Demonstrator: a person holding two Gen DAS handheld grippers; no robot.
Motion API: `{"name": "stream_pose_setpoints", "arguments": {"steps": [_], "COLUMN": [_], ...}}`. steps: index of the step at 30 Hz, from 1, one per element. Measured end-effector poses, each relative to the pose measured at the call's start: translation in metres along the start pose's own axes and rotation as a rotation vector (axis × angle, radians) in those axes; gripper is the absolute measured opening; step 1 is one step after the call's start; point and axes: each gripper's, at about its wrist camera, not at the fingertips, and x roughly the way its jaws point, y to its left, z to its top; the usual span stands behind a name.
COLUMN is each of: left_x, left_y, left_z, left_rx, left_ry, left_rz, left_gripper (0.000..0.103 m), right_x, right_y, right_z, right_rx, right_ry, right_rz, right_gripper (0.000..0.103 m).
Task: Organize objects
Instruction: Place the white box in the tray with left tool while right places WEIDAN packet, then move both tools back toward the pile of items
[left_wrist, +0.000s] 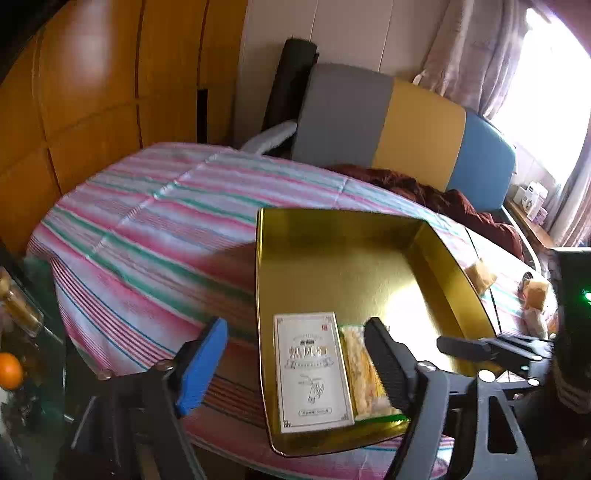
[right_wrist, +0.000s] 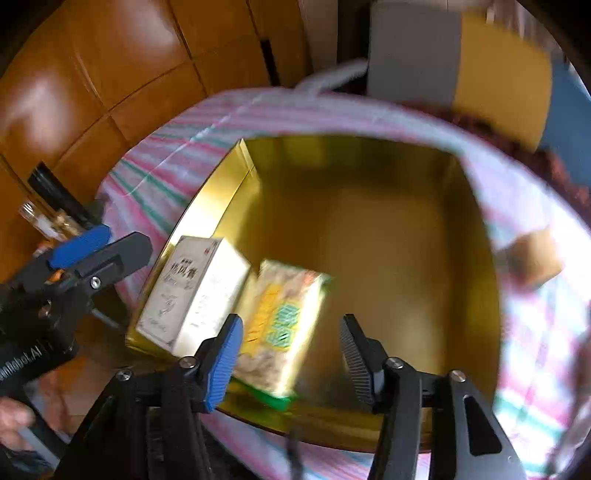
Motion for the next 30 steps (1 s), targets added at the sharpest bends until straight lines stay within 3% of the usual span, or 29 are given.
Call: {"name": "stream_pose_setpoints", "arguments": {"steps": [4,10,17,30], "left_x": [-0.01,-0.019,-0.023,-0.018], "left_y": [-0.008,-0.015,-0.024,-0.056], "left_z": [0.004,0.003,-0.002,-0.011], "left_rx": [0.029,0.048,0.053,0.136], "left_ry": [-0.053,-0.092,-0.112,-0.068], "left_rz": [0.037,0.07,0.084,0.007], "left_gripper": [0.091,0.096,0.103,0.103], "right_x": [-0.024,-0.046,-0.066,-0.076], "right_y": [0.006,0.0,-0.014,-0.039], "right_z": [-0.003,-0.01,-0.019,-0.032], "right_rx": [-0.047,-0.065,-0.007,0.056], "right_ry": [-0.119,-0.21,-0.273,-0.283], "right_rz": [-0.128,-0.243,-0.297,-0.326], "right_gripper": [0.075,0.08,0.08,0.08]}}
